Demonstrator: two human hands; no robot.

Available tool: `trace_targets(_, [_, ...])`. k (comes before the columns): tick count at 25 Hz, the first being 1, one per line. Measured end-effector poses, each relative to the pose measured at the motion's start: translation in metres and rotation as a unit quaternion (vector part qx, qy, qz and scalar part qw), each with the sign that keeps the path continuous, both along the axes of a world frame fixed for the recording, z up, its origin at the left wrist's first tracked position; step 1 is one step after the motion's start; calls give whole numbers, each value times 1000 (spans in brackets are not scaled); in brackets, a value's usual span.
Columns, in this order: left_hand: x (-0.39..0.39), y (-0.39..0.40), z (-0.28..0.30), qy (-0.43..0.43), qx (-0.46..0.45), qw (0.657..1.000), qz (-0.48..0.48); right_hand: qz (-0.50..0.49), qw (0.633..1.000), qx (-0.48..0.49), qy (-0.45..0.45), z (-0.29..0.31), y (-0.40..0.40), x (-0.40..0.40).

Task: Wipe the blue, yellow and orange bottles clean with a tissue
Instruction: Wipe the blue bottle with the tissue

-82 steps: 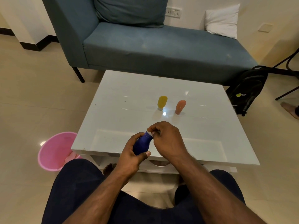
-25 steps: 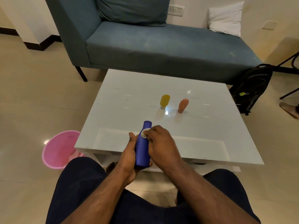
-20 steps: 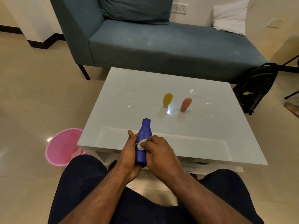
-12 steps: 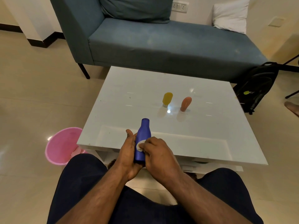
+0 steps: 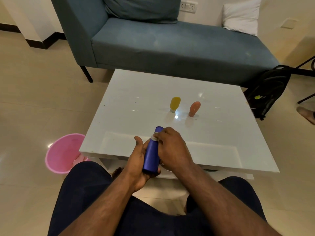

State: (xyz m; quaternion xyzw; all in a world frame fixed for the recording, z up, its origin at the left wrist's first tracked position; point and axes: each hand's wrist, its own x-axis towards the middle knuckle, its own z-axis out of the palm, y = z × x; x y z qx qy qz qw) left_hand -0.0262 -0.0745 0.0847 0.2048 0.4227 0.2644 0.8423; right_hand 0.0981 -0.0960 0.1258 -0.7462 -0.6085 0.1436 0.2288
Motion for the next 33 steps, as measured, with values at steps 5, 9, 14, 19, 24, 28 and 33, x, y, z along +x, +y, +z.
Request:
trace_targets(5, [-4, 2, 3, -22, -2, 1000, -2, 86, 996, 24, -19, -1, -23, -27])
trace_targets(9, [-1, 1, 3, -20, -6, 1000, -1, 6, 1000, 14, 23, 0, -8, -8])
trace_targets(14, [-3, 1, 3, -46, -16, 999, 9, 78, 997, 27, -4, -3, -29, -29])
trace_targets(19, [-1, 0, 1, -48, -26, 998, 14, -14, 998, 18, 55, -6, -19, -14])
trace_targets(24, [-3, 3, 2, -51, -35, 998, 11, 63, 997, 38, 21, -7, -36, -25])
trace_targets(28, [-1, 1, 1, -18, -44, 999, 7, -14, 998, 41, 53, -8, -26, -17])
trace_targets(33, [-3, 6, 1, -47, -85, 995, 38, 58, 997, 36, 31, -6, -44, -25])
